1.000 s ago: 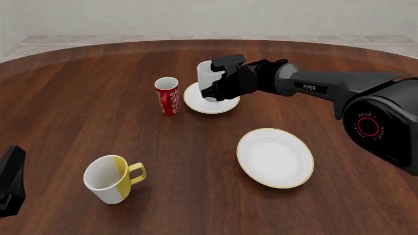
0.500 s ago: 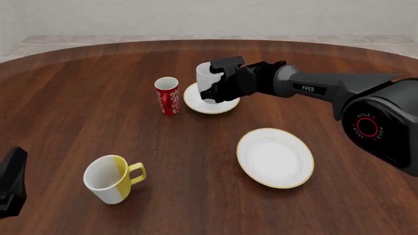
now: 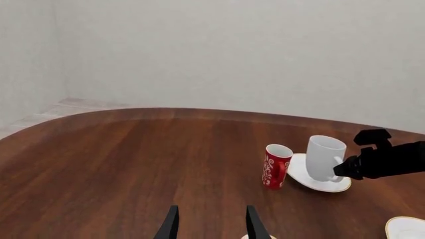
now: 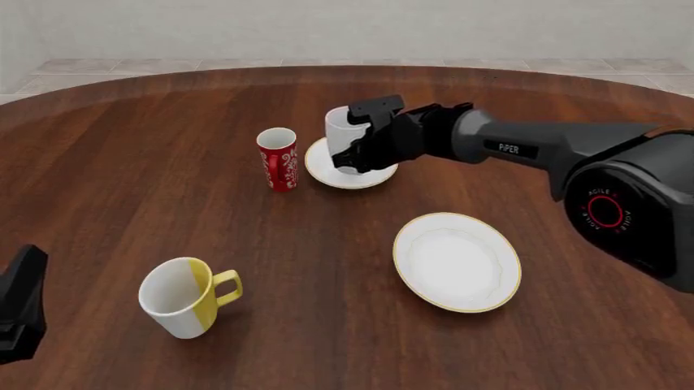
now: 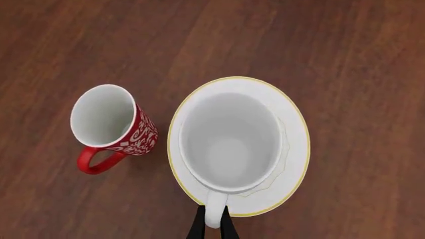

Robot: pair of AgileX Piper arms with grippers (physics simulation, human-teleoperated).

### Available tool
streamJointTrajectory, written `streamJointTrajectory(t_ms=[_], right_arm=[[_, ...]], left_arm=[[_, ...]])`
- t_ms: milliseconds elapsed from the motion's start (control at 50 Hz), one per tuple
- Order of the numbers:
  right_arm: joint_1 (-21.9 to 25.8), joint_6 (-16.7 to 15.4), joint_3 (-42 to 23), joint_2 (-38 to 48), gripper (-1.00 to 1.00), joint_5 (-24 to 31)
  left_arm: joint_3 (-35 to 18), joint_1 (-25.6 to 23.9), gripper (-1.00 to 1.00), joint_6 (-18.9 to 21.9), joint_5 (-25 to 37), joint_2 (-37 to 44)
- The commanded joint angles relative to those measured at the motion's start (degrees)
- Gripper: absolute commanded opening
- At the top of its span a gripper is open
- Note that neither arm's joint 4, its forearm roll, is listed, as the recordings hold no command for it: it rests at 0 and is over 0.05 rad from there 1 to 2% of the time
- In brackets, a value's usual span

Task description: Put the white mug on the left plate.

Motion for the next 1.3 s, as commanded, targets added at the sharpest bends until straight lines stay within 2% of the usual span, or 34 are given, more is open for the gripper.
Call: streamJointTrajectory(t_ms=[20,1300], right_arm=[[0.08,0.25,-0.4,0.14,-1.0,0.02],[-0.06,0.14,-1.15,1.63,-1.0,0.67]], left_arm=[[-0.01,0.03,1.0,0.0,0.09,0.0],[0.1,0.08,1.0,0.12,0.01,0.0]])
